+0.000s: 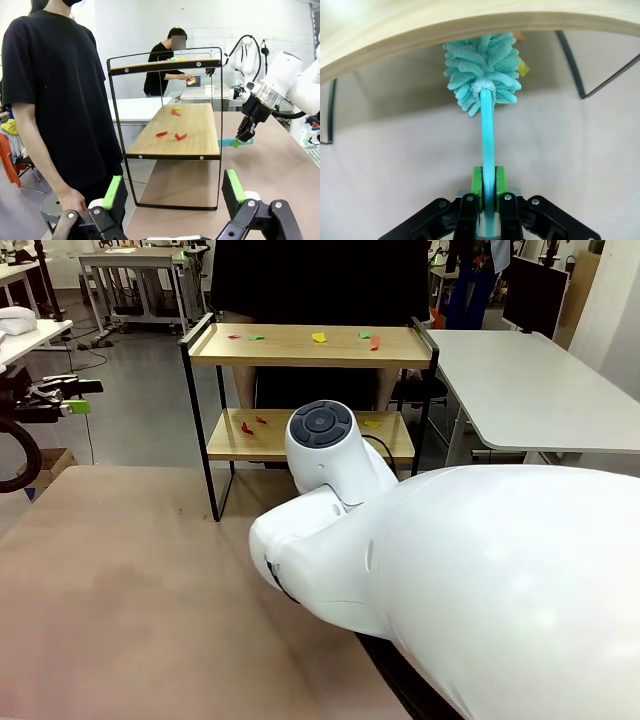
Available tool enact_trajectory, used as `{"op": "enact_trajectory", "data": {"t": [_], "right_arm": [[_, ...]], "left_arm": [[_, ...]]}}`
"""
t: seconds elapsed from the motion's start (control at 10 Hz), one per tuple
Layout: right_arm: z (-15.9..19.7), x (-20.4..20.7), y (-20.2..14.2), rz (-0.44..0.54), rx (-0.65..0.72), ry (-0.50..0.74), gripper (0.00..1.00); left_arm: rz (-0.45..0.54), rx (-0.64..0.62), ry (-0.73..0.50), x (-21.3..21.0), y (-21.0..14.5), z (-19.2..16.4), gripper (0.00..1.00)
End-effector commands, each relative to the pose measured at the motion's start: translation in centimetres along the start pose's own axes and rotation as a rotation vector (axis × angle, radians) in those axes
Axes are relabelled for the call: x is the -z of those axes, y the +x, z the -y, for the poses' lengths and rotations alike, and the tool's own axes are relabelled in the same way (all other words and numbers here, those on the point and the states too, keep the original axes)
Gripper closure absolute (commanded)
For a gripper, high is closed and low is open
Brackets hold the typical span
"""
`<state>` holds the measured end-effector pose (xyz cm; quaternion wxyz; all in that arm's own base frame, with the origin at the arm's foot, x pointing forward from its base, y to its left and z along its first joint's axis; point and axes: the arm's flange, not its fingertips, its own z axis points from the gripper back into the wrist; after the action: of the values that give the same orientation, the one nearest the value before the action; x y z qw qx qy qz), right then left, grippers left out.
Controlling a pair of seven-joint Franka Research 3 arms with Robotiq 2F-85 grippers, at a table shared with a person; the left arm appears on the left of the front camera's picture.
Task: Clean the shelf.
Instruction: Clean the specific section of the Shelf indicated by the human with the Duster.
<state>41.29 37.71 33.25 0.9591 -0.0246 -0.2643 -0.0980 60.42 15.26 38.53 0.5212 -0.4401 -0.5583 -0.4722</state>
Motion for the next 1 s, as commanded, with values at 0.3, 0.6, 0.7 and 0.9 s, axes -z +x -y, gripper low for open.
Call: {"op": "enact_trajectory", "data": {"t": [0.3, 0.6, 0.7, 0.9], "right_arm": [[5.6, -0.1, 1.3, 0.006, -0.070, -0.159, 0.87], [7.6, -0.4, 1.0, 0.037, -0.114, -0.235, 0.87], [7.8, -1.2, 0.9, 0.088, -0.133, -0.246, 0.87], [7.7, -2.5, 0.5, 0.137, -0.137, -0.260, 0.87]], "left_arm": [[-0.004, 0.017, 0.000, 0.0, 0.2, 0.0, 0.00], [-0.004, 0.017, 0.000, 0.0, 0.2, 0.0, 0.00], [-0.004, 0.017, 0.000, 0.0, 0.2, 0.0, 0.00], [-0.004, 0.017, 0.000, 0.0, 0.2, 0.0, 0.00]]}}
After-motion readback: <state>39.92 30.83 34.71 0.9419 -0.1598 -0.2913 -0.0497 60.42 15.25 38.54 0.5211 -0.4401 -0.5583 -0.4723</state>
